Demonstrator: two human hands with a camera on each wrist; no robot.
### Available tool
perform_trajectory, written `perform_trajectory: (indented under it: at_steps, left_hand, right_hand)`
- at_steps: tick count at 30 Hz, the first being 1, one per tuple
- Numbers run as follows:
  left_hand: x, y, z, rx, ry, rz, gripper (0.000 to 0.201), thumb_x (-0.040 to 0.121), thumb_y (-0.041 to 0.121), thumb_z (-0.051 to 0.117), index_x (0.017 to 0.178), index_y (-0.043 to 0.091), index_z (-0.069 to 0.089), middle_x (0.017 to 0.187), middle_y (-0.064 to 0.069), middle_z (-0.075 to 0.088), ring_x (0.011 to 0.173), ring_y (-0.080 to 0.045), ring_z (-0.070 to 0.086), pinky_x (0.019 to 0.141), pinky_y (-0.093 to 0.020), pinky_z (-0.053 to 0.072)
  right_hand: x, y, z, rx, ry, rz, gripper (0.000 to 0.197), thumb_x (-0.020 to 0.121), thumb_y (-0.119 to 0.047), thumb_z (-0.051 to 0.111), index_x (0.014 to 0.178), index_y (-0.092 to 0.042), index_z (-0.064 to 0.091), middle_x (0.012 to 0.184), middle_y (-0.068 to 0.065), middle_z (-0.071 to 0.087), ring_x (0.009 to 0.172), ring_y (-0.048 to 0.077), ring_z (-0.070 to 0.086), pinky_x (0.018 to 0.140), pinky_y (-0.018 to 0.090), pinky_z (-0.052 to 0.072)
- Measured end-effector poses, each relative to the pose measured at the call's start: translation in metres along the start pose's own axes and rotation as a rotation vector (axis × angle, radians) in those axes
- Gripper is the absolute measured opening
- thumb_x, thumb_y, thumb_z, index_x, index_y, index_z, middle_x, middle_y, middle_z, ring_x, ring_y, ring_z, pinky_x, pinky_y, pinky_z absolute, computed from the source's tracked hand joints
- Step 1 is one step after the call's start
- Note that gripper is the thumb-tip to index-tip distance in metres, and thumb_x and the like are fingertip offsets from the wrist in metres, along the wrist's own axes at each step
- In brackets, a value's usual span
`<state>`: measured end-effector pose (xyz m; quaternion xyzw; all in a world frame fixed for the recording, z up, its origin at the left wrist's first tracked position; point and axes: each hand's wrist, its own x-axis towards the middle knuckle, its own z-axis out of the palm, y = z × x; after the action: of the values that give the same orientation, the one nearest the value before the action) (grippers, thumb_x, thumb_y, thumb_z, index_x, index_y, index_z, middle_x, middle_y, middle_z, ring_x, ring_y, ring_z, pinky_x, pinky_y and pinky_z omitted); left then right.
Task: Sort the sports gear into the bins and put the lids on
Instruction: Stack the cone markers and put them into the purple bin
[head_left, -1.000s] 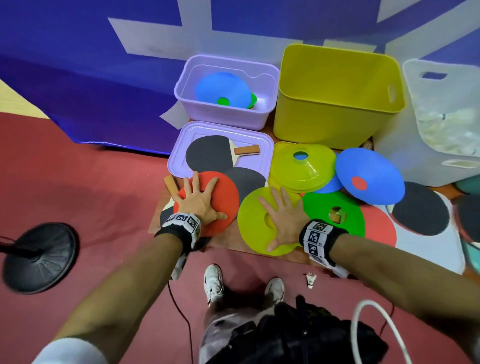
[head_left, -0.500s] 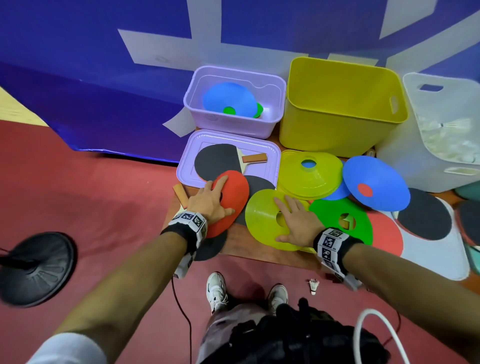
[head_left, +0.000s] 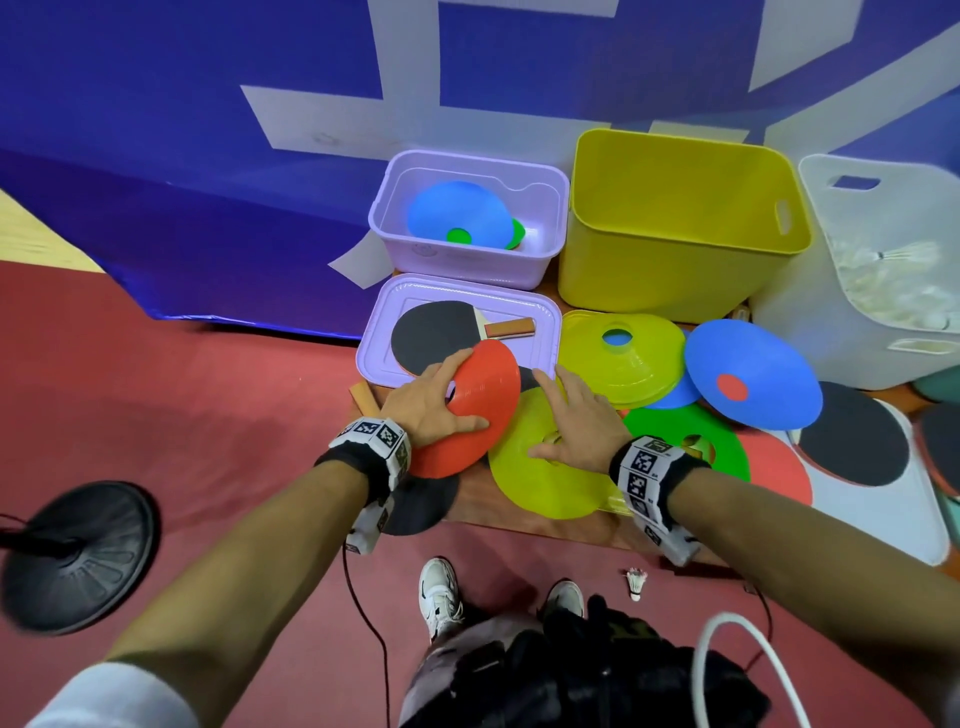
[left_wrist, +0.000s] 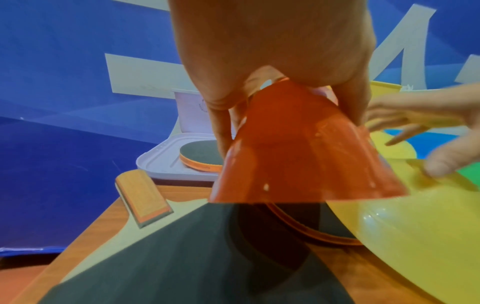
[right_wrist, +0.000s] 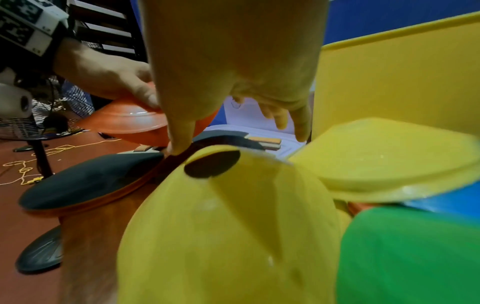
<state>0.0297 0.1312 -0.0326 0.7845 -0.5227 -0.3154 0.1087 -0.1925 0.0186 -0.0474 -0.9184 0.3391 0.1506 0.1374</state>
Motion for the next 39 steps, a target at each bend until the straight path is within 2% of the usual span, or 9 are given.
perform_trajectory:
  at_steps: [3,8,12,20,29,32,35,37,39]
  left_hand:
    - [0.001,0.004,-0.005,-0.032,-0.038,0.054,0.103,0.071,0.064,0.074,0.148,0.048,0.009,0.145,-0.002,0.042,0.12,-0.027,0.053,0.099,-0.042,0.043]
    - [0.006,0.006,-0.013,-0.093,-0.038,0.026,0.106,0.066,0.062,0.078,0.147,0.044,0.012,0.14,-0.001,0.048,0.115,-0.027,0.057,0.099,-0.041,0.045]
    - [0.008,0.01,-0.016,-0.122,-0.083,0.053,0.103,0.06,0.063,0.081,0.139,0.042,0.018,0.132,0.0,0.052,0.109,-0.026,0.059,0.097,-0.041,0.047]
    - [0.018,0.019,-0.015,-0.146,-0.094,0.087,0.108,0.051,0.068,0.078,0.137,0.039,0.02,0.137,0.003,0.048,0.116,-0.022,0.056,0.101,-0.045,0.045]
    - [0.027,0.016,-0.016,-0.213,-0.023,0.107,0.101,0.058,0.065,0.077,0.14,0.039,0.024,0.139,0.006,0.046,0.117,-0.019,0.054,0.103,-0.046,0.044]
    - [0.025,0.011,-0.015,-0.197,0.012,0.162,0.111,0.053,0.068,0.078,0.144,0.039,0.02,0.151,0.004,0.03,0.133,-0.02,0.04,0.108,-0.049,0.039]
    - [0.023,0.007,-0.014,-0.087,0.011,0.201,0.112,0.056,0.063,0.08,0.146,0.047,0.014,0.162,0.003,0.007,0.147,-0.025,0.019,0.115,-0.052,0.027]
    - [0.023,0.004,-0.014,-0.009,-0.002,0.224,0.111,0.064,0.054,0.083,0.149,0.044,0.012,0.163,0.004,0.001,0.148,-0.024,0.013,0.114,-0.052,0.025]
    - [0.026,0.001,-0.014,0.012,0.005,0.249,0.107,0.069,0.049,0.081,0.151,0.041,0.013,0.162,0.005,0.006,0.147,-0.023,0.014,0.114,-0.052,0.027]
  right_hand:
    - [0.01,-0.004,-0.025,0.014,0.123,-0.13,0.108,0.079,-0.062,0.067,0.156,-0.026,0.0,0.161,0.013,0.006,0.149,0.029,0.011,0.109,0.05,0.034]
    - [0.022,-0.002,-0.048,0.051,0.12,-0.305,0.106,0.078,-0.064,0.067,0.156,-0.031,0.004,0.162,0.002,0.006,0.149,0.023,0.01,0.11,0.049,0.032]
    - [0.03,0.001,-0.053,0.022,0.106,-0.356,0.112,0.071,-0.071,0.068,0.155,-0.028,0.009,0.161,0.002,0.008,0.148,0.023,0.012,0.109,0.048,0.034]
    - [0.038,0.005,-0.059,-0.041,0.133,-0.408,0.116,0.064,-0.073,0.072,0.153,-0.021,0.018,0.159,0.0,0.015,0.147,0.02,0.013,0.107,0.043,0.03]
    - [0.044,0.019,-0.053,0.157,0.126,-0.293,0.101,0.068,-0.068,0.073,0.148,-0.024,0.028,0.145,0.002,0.038,0.131,0.023,0.041,0.104,0.041,0.042]
    - [0.045,0.021,-0.048,0.271,0.086,-0.199,0.099,0.07,-0.067,0.073,0.148,-0.027,0.027,0.141,0.003,0.04,0.126,0.025,0.048,0.099,0.043,0.046]
    - [0.047,0.022,-0.046,0.369,0.036,-0.118,0.098,0.071,-0.065,0.074,0.148,-0.029,0.027,0.141,0.005,0.042,0.125,0.027,0.05,0.101,0.041,0.043]
    - [0.048,0.021,-0.044,0.429,0.02,-0.072,0.098,0.07,-0.064,0.075,0.148,-0.028,0.029,0.143,0.005,0.043,0.127,0.025,0.049,0.104,0.039,0.041]
    - [0.05,0.021,-0.045,0.498,0.018,-0.044,0.098,0.068,-0.065,0.076,0.147,-0.028,0.031,0.142,0.003,0.045,0.126,0.022,0.049,0.105,0.037,0.041]
